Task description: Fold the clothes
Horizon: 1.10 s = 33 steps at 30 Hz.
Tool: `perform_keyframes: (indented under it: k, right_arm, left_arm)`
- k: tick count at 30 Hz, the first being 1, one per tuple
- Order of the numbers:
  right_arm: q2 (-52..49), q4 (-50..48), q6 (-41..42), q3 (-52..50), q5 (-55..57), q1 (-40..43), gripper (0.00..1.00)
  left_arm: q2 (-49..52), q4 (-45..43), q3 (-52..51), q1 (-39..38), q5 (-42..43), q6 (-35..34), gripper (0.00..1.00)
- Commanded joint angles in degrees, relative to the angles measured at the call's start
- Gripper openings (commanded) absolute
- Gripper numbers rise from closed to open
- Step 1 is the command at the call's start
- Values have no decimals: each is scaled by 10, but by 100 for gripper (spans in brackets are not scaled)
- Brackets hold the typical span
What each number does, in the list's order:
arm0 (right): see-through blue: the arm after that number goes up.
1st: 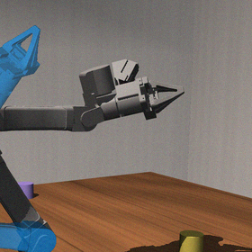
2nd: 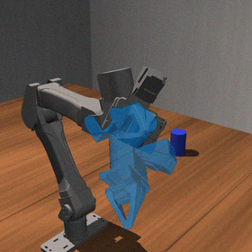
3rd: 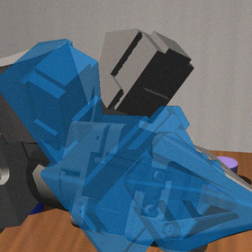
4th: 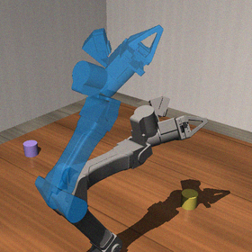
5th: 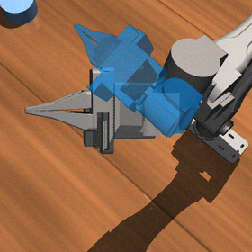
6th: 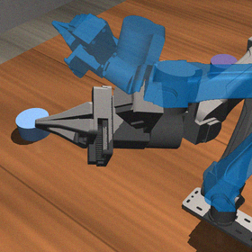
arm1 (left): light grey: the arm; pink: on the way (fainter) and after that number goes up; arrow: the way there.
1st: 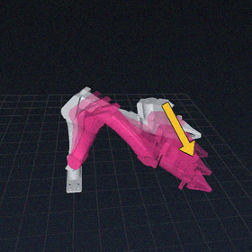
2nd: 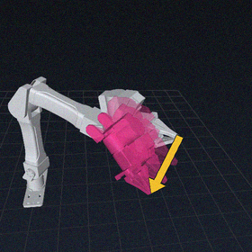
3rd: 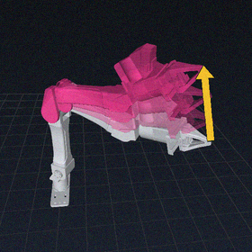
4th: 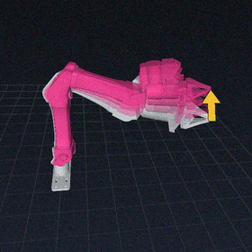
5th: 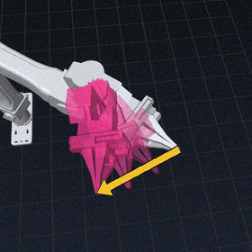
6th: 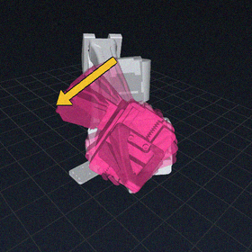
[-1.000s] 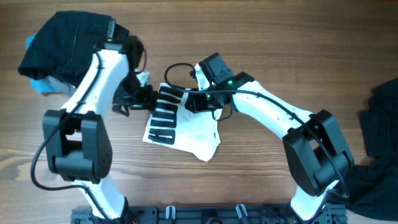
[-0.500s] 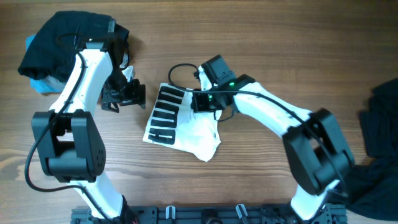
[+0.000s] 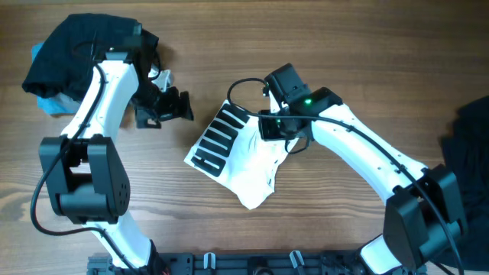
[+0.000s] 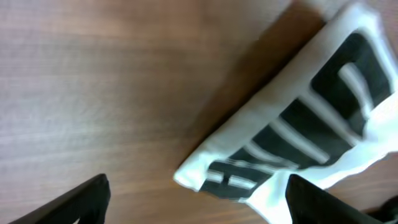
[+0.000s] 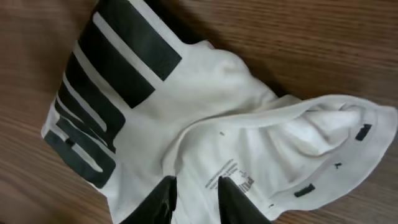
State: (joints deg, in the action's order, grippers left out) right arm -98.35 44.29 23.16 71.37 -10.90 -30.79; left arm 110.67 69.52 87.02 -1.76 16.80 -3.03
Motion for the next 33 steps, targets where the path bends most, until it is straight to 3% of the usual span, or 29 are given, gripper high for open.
perform_keyframes:
  k: [1,3,5,9,11,13,17,19,21,22,23,26,29,33]
  right_arm:
    - [2,-6,-64,-1,-45,1,5]
    - [2,-10,-64,-1,-63,1,4]
    - [2,-17,-57,-1,-49,1,4]
    - [2,-22,11,-1,-7,19,4]
    - [2,-23,10,-1,-10,38,4]
    - [2,-33,7,-1,-38,44,4]
    - [2,-115,-39,-1,-117,41,5]
    - [2,-138,-40,-1,-116,40,5]
    - [-9,-154,-32,-1,-117,40,5]
    - [-29,-151,-20,-1,-120,39,5]
    - [-48,-151,-20,-2,-137,35,5]
    - [-121,-151,35,-2,-201,26,4]
    - [-157,-153,81,-2,-200,26,4]
    - [-161,-153,85,-2,-185,26,5]
  left_arm:
    - [-4,2,-26,-8,86,21,38]
    - [-4,27,-36,-14,158,45,31]
    - [-4,9,-73,-36,166,41,4]
    - [-4,-106,-188,-83,154,-76,4]
    - [-2,-203,-241,-82,61,-174,4]
    - [3,-297,-247,-68,13,-184,4]
    - [3,-499,-223,-43,29,-179,4]
    - [3,-497,-176,-42,44,-167,4]
    - [2,-413,-104,-42,44,-157,17]
    - [0,-310,-41,-42,46,-125,45]
    - [-4,-235,5,-42,46,-105,62]
    - [-24,-85,51,-34,43,-91,91]
    - [-22,-19,21,-12,49,-92,100]
    - [-21,-149,-136,-1,111,-94,100]
